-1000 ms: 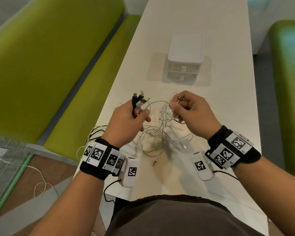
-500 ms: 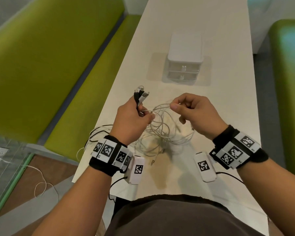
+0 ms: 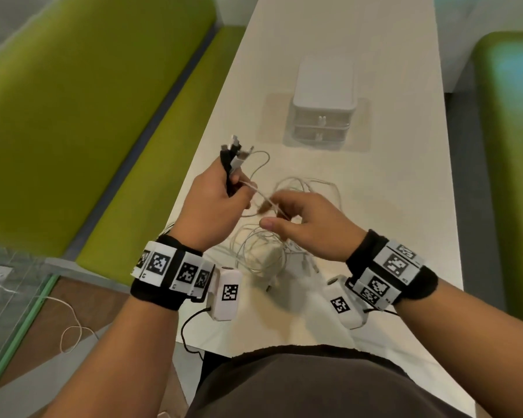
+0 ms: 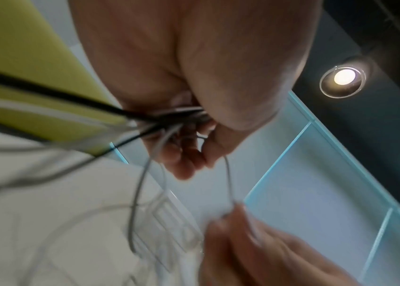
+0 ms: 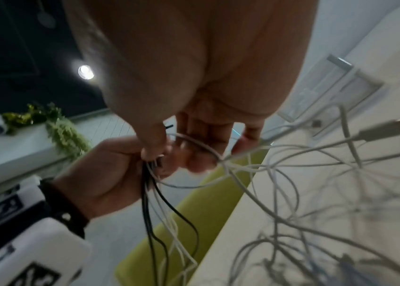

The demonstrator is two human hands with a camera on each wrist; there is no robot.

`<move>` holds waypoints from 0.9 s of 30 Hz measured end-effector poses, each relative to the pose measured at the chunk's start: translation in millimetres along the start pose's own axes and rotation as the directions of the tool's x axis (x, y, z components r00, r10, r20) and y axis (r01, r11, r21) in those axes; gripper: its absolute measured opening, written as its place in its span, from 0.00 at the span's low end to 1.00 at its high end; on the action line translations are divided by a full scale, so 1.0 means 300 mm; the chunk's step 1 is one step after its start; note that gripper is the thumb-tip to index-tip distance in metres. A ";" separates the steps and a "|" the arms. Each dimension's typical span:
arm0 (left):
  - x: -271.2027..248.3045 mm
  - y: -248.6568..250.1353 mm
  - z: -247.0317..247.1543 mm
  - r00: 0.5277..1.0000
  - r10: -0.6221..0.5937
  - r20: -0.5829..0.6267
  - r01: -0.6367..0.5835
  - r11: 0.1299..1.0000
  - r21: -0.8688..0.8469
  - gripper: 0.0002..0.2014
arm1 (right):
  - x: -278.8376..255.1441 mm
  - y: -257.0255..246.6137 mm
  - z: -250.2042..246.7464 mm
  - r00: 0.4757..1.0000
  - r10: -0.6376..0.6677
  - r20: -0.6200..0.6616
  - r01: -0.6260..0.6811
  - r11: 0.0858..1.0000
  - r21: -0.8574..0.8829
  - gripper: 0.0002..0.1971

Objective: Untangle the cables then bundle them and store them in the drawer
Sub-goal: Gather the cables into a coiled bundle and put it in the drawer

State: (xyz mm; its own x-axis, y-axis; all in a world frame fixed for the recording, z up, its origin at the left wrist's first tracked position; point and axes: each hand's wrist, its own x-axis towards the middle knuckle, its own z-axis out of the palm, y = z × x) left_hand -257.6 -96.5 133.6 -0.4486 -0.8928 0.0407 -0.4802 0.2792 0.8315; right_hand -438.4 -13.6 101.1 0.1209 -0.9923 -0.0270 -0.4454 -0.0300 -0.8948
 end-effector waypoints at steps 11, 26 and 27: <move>-0.032 -0.098 -0.179 0.980 -0.009 -0.198 0.073 0.945 0.318 0.06 | 0.026 0.104 -0.127 0.988 0.144 -0.049 -0.152 0.934 -0.322 0.17; 0.010 -0.194 -0.328 0.842 -0.203 -0.500 0.453 0.770 0.450 0.23 | 0.003 0.140 -0.143 0.983 0.152 -0.104 -0.184 0.853 -0.489 0.02; 0.009 -0.188 -0.305 0.863 -0.220 -0.454 0.430 0.792 0.433 0.24 | 0.002 0.136 -0.140 0.986 0.105 -0.129 -0.157 0.847 -0.507 0.02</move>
State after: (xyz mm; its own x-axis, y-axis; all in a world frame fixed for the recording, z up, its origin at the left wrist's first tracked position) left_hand -162.8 -147.1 137.6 0.0604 -0.9928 0.1031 -0.8997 -0.0094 0.4364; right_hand -493.9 -20.6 83.2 -0.0422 -0.9971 -0.0626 -0.8465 0.0690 -0.5279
